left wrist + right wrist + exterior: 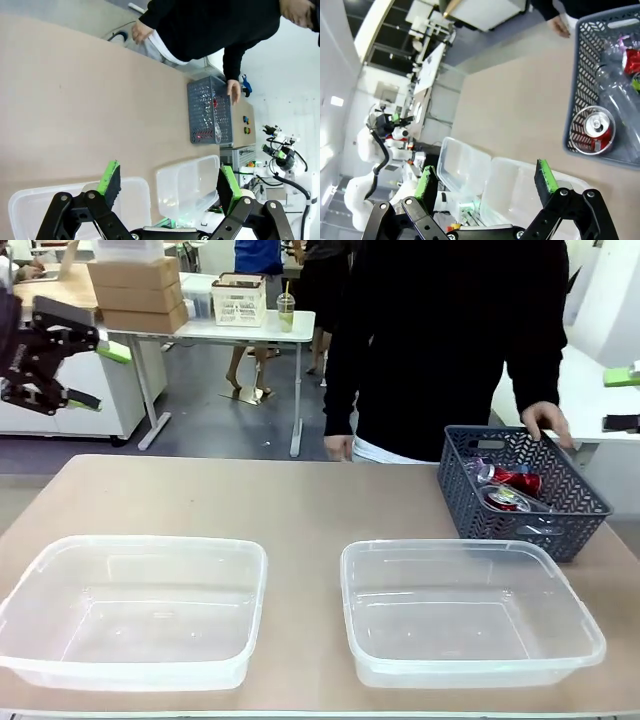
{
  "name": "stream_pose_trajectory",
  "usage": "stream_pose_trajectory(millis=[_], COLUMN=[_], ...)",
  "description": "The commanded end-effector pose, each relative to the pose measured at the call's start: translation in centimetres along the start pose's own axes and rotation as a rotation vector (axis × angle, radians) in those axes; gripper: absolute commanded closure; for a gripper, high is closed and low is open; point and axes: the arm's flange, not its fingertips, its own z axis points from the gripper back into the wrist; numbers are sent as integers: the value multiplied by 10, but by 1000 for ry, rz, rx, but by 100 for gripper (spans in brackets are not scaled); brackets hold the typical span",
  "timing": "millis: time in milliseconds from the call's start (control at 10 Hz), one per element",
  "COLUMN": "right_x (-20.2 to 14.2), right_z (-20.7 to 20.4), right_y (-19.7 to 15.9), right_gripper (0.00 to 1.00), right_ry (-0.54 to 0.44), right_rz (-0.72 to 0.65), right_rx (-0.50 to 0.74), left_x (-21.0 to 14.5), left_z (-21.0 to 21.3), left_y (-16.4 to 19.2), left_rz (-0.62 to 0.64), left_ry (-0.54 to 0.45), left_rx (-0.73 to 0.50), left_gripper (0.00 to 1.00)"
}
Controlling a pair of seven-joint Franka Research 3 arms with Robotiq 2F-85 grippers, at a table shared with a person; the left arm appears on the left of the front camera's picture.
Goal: Sort the waste into each basket.
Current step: Pick up the Organizing box on the left side of the table and lift it.
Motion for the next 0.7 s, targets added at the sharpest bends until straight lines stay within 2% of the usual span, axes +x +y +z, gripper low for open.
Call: stream_pose_trajectory(millis=[0, 100, 200, 300, 400, 500, 600], right_x=[7, 7, -7, -36, -74, -112, -140], right_z=[-46, -110, -178, -251, -321, -375, -412], right_y=[29, 76, 113, 134, 141, 143, 140], right_gripper=[0, 0, 0, 0, 0, 0, 0], right_ry=[146, 262, 409, 576, 725, 902, 891], right_rz=[43, 130, 137, 154, 171, 199, 275], right_rx=[-69, -46, -93, -161, -273, -312, -389], left_x=[-2, -9, -25, -43, -59, -73, -84], left_z=[-14, -12, 3, 22, 35, 38, 34], left_y=[-10, -23, -28, -28, -25, -18, -7], left_rz=[-38, -53, -112, -73, -23, -5, -8], left_ry=[175, 379, 615, 740, 764, 752, 705], left_rx=[105, 335, 577, 686, 742, 704, 678], left_gripper=[0, 0, 0, 0, 0, 0, 0])
